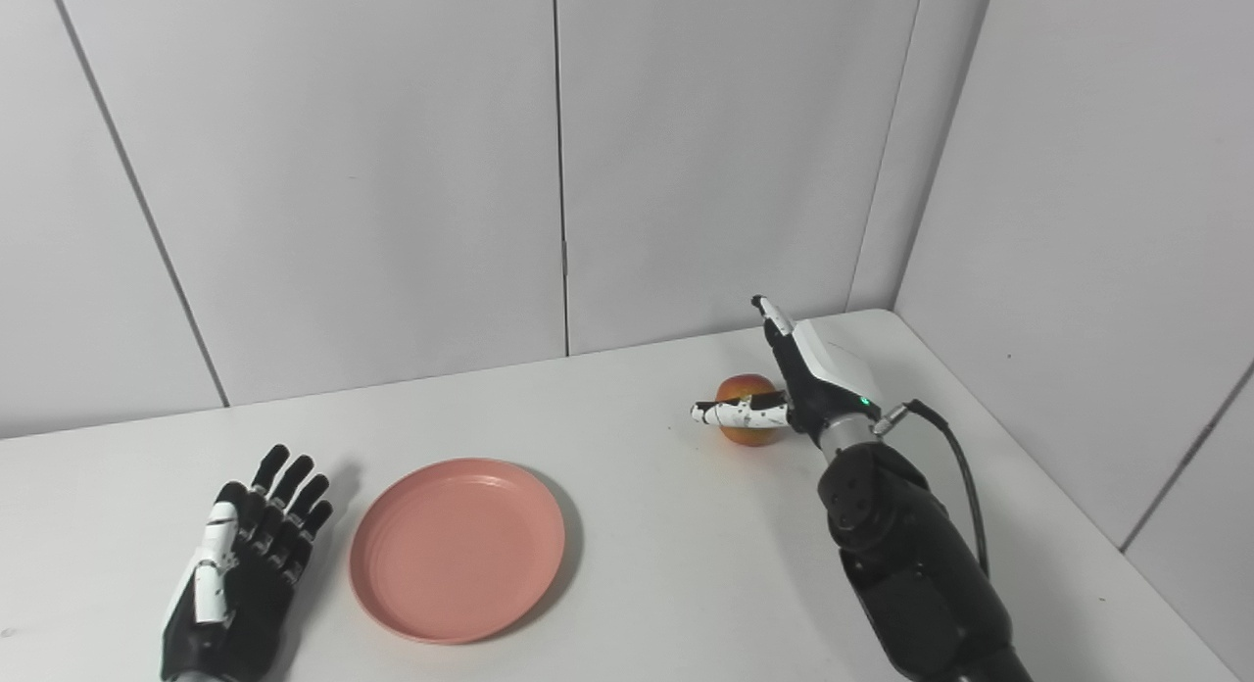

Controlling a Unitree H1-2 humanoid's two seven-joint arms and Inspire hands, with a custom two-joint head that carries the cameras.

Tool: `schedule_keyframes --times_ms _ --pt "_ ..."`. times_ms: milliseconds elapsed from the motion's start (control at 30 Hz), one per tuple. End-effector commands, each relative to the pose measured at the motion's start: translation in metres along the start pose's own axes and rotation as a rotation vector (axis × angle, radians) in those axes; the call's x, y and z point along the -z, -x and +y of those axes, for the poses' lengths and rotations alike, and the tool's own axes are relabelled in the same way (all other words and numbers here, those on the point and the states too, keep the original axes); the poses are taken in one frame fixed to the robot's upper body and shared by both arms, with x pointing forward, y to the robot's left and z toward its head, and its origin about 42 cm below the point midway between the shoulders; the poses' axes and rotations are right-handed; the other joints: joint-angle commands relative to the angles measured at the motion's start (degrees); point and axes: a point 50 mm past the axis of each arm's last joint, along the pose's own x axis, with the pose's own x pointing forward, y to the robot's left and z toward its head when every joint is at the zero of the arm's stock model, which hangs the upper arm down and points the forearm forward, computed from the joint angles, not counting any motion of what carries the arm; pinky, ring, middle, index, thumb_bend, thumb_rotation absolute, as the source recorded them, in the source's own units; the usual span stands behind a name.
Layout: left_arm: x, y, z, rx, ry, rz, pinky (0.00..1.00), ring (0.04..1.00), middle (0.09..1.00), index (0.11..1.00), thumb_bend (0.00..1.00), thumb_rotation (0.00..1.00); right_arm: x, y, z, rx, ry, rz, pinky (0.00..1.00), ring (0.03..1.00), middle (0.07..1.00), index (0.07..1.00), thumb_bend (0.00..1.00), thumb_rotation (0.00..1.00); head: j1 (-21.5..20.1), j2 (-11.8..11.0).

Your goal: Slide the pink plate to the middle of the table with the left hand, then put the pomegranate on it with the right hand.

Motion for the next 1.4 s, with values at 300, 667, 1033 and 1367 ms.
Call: schedule_keyframes --times_ms 300,667,1033,1367 --pt "0.009 0.008 0.006 -0.018 0.017 0.048 1.0 0.974 0.982 0.973 0.38 1.0 -0.011 -0.02 -0.021 -0.006 -0.005 -0.042 0.82 0.914 0.955 0.959 1.0 0.41 0.49 0.63" --pt "0.008 0.007 0.007 -0.013 0.006 0.046 1.0 0.972 0.98 0.975 0.39 1.0 -0.012 -0.031 -0.017 -0.043 -0.003 -0.033 0.78 0.887 0.946 0.95 1.0 0.32 1.04 1.13" --pt "0.007 0.008 0.007 -0.015 -0.003 0.044 0.99 0.966 0.974 0.969 0.4 1.0 -0.015 -0.037 -0.015 -0.063 0.086 -0.005 0.78 0.861 0.897 0.914 1.0 0.28 1.28 1.67" --pt "0.006 0.008 0.006 -0.009 0.006 0.044 0.99 0.971 0.979 0.97 0.41 1.0 -0.014 -0.039 -0.014 -0.022 0.091 0.015 0.65 0.728 0.781 0.783 0.89 0.06 1.65 1.95"
